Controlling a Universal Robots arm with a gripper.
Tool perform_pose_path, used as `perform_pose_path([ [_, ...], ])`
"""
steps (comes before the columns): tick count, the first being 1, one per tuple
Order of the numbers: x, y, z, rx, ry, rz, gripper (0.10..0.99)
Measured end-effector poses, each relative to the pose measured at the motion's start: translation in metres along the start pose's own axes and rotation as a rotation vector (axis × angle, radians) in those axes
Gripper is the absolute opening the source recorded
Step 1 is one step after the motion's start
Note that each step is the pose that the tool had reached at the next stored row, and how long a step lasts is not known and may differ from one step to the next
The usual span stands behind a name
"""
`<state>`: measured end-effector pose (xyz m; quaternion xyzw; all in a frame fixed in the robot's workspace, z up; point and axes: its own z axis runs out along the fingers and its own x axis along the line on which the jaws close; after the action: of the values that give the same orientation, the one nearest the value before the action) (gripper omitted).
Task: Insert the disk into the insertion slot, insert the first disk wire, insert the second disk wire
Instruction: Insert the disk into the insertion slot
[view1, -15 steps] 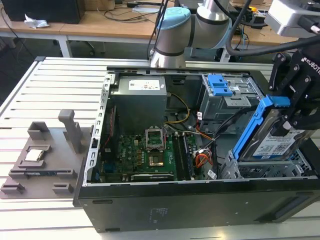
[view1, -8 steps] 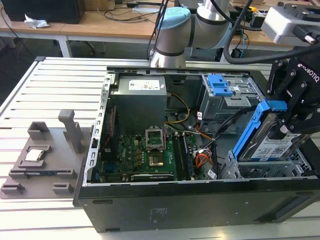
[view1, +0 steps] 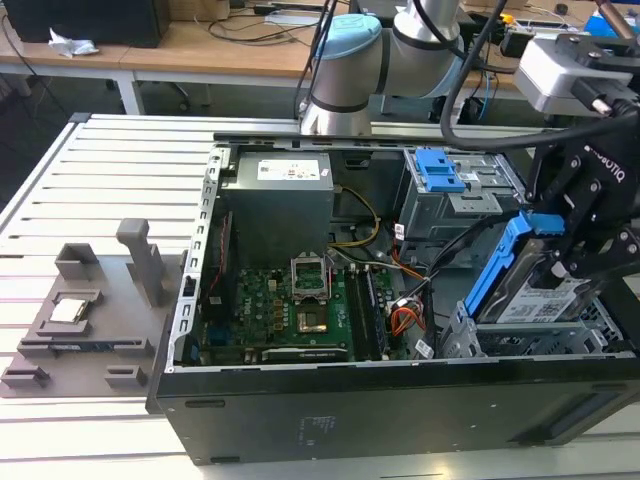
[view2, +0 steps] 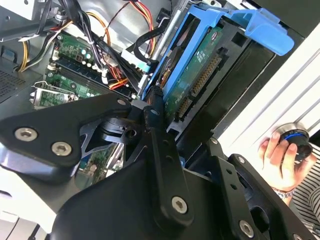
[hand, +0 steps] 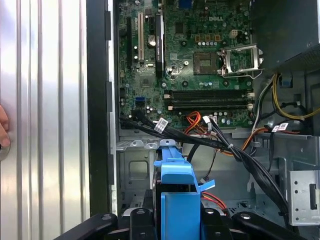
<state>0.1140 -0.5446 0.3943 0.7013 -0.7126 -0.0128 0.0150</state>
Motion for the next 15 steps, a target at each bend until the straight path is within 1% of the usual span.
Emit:
perform_pose_path([
  [5, 0.0000, -0.0002, 0.0050, 0.000, 0.0002, 0.000, 0.361],
  [11, 0.0000, -0.0002, 0.0054, 0.000, 0.0005, 0.000, 0.369],
  [12, 0.0000, -0.0002, 0.0055, 0.000, 0.0006, 0.000, 0.435],
  [14, 0.0000, -0.0002, 0.0054, 0.000, 0.0008, 0.000, 0.435],
  [15, 0.0000, -0.0002, 0.0054, 0.000, 0.0010, 0.000, 0.420],
])
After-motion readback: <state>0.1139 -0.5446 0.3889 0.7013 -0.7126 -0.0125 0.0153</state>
